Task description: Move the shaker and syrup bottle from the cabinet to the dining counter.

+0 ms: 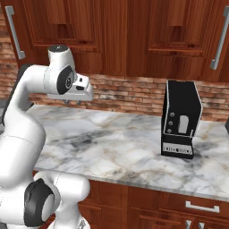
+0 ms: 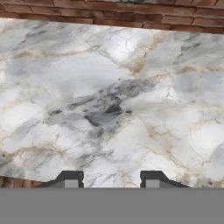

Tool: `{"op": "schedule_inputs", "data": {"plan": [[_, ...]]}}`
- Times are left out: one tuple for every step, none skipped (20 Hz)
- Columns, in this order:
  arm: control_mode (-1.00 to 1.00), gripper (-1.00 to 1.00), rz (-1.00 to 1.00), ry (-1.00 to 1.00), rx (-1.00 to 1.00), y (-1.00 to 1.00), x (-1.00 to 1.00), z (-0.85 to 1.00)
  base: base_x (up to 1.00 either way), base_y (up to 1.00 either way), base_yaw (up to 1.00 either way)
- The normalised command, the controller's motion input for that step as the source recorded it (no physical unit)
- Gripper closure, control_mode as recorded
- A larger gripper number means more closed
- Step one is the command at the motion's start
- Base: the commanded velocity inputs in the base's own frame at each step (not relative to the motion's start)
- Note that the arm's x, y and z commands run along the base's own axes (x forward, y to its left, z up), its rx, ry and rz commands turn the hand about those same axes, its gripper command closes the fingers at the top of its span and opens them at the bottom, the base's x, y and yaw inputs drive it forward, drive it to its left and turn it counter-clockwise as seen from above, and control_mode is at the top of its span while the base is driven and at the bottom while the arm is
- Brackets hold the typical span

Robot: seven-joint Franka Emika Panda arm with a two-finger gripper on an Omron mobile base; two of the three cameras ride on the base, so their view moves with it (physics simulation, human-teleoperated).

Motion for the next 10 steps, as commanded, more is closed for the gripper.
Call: {"op": "schedule_inputs", "data": {"plan": [[-1.0, -1.0, 0.0, 0.0, 0.0, 0.0, -0.03, 0.0, 0.0, 0.0, 0.0], [-1.0, -1.0, 0.0, 0.0, 0.0, 0.0, -0.09, 0.0, 0.0, 0.0, 0.0], [-1.0, -1.0, 0.0, 0.0, 0.0, 0.0, -0.11, 0.0, 0.0, 0.0, 0.0], [-1.0, -1.0, 0.0, -0.13, 0.0, 0.07, -0.18, 0.0, 0.0, 0.0, 0.0], [-1.0, -1.0, 0.0, -0.21, 0.0, 0.17, -0.2, 0.0, 0.0, 0.0, 0.0], [-1.0, -1.0, 0.0, -0.34, -0.04, 0.32, -0.19, 0.03, 0.0, 0.0, 0.0], [-1.0, -1.0, 0.0, -0.36, -0.04, 0.34, -0.18, 0.08, 0.0, 0.0, 0.0], [-1.0, -1.0, 0.0, -0.39, -0.03, 0.37, -0.17, 0.15, 0.0, 0.0, 0.0], [-1.0, -1.0, 0.0, -0.43, -0.02, 0.39, -0.16, 0.16, 0.0, 0.0, 0.0], [-1.0, -1.0, 0.0, -0.46, 0.0, 0.41, -0.15, 0.21, 0.0, 0.0, 0.0]]}}
